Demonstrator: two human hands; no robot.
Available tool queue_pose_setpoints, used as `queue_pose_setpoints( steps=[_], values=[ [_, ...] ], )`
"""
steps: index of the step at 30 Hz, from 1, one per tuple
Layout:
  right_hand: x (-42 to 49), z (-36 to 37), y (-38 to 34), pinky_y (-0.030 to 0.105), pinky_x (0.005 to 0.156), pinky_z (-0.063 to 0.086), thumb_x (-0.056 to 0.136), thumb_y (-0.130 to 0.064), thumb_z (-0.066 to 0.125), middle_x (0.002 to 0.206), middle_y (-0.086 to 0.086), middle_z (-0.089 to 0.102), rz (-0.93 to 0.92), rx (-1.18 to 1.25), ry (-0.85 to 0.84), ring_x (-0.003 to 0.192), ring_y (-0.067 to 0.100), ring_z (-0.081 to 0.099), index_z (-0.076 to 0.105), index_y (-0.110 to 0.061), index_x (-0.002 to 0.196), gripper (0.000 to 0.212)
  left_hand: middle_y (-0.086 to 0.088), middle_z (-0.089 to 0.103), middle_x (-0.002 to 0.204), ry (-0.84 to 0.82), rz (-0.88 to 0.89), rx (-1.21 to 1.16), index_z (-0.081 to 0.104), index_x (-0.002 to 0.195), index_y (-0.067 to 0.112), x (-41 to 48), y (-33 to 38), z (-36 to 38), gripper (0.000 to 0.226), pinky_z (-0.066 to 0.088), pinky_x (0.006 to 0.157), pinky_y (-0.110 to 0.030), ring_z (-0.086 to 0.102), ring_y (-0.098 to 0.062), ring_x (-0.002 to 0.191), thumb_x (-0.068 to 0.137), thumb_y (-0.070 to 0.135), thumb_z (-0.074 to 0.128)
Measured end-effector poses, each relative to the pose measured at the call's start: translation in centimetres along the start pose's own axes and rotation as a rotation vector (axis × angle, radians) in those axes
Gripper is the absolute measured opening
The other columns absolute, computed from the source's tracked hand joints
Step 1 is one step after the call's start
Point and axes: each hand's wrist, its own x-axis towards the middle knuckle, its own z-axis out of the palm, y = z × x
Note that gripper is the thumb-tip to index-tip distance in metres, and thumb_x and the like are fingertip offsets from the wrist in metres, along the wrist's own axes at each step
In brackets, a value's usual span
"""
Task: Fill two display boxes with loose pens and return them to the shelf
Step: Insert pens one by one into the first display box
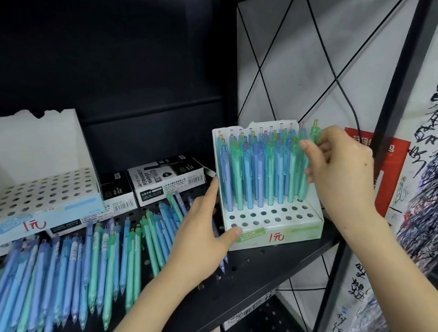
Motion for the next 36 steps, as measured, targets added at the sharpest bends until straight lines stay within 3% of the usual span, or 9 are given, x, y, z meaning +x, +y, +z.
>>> queue_pose_setpoints(
  steps=[6,11,16,21,24,28,30,33,36],
  values=[
    [-1.4,0.8,-0.1,0.044,0.058,0.049,0.087,-0.024,0.064,0.060,0.006,0.058,-0.030,-0.043,0.049,0.055,0.026,0.055,0.060,-0.004,0.075,0.024,0.019,0.031,0.136,-0.005,-0.002,-0.014,-0.005,0.140,0.055,0.1,-0.3,0.1,0.091,0.043,0.100,-0.034,0.053,-0.014,0.113,0.086,0.032,0.064],
    [-1.5,0.9,-0.1,0.043,0.059,0.049,0.087,-0.026,0.064,0.065,0.006,0.060,0.028,-0.017,0.057,0.057,0.024,0.055,0.065,-0.006,0.081,0.021,0.017,0.033,0.137,-0.007,-0.007,-0.090,-0.002,0.133,0.061,0.3,-0.6,0.3,0.090,0.039,0.105,-0.039,0.036,-0.007,0.131,0.085,0.026,0.066],
    [-1.7,1.0,0.5,0.042,0.065,0.050,0.094,-0.018,0.052,0.073,0.010,0.064,0.130,-0.005,-0.018,0.060,0.025,0.059,0.066,-0.004,0.094,0.019,0.023,0.034,0.124,0.000,-0.002,-0.099,-0.001,0.131,0.064,0.3,-0.5,0.2,0.090,0.040,0.104,-0.037,0.039,-0.002,0.125,0.085,0.025,0.066],
    [-2.2,1.1,0.1,0.026,0.067,0.030,0.094,-0.017,0.052,0.095,0.013,0.058,0.172,-0.143,-0.034,0.069,0.016,0.043,0.065,-0.002,0.104,0.022,0.023,0.034,0.127,0.000,-0.013,-0.108,0.001,0.135,0.060,0.3,-0.4,0.2,0.089,0.041,0.104,-0.037,0.038,-0.001,0.126,0.085,0.025,0.066],
    [-2.2,0.9,-0.1,0.026,0.066,0.031,0.094,-0.018,0.052,0.102,0.014,0.056,0.183,-0.169,-0.048,0.069,0.020,0.047,0.064,-0.002,0.109,0.025,0.022,0.035,0.125,0.006,-0.009,-0.103,0.002,0.136,0.059,0.3,-0.4,0.3,0.089,0.041,0.103,-0.035,0.040,-0.001,0.124,0.085,0.024,0.066],
    [-2.6,0.3,-1.7,0.027,0.061,0.035,0.092,-0.015,0.054,0.102,0.012,0.056,0.098,-0.153,0.069,0.069,0.021,0.052,0.062,-0.005,0.112,0.024,0.020,0.037,0.129,0.000,-0.011,-0.105,0.007,0.132,0.060,0.5,-0.3,0.0,0.086,0.043,0.101,-0.033,0.042,-0.002,0.123,0.083,0.025,0.068],
    [-3.3,0.2,-3.3,0.018,0.053,0.033,0.091,-0.014,0.056,0.094,0.006,0.057,-0.002,-0.078,0.124,0.060,0.016,0.051,0.064,-0.007,0.108,0.021,0.017,0.041,0.131,0.028,-0.009,-0.110,0.018,0.135,0.053,0.4,-0.3,-0.5,0.078,0.045,0.096,-0.022,0.044,0.000,0.119,0.083,0.025,0.068],
    [-4.9,1.5,-5.8,0.008,0.057,0.032,0.090,-0.023,0.051,0.086,-0.002,0.058,-0.135,0.077,-0.029,0.060,0.007,0.049,0.066,-0.012,0.099,0.021,0.016,0.046,0.127,0.146,-0.016,-0.075,0.038,0.133,0.040,-0.5,-0.8,-2.2,0.057,0.041,0.083,-0.008,0.045,0.006,0.111,0.085,0.025,0.065],
    [-6.8,4.8,-8.2,0.012,0.055,0.037,0.088,-0.031,0.048,0.083,-0.004,0.061,-0.233,0.136,-0.320,0.061,0.005,0.049,0.068,-0.014,0.096,0.027,0.017,0.050,0.120,0.282,-0.048,0.022,0.048,0.120,0.042,-3.1,-2.4,-5.3,0.040,0.042,0.085,-0.011,0.048,0.005,0.109,0.086,0.026,0.063]
  ],
)
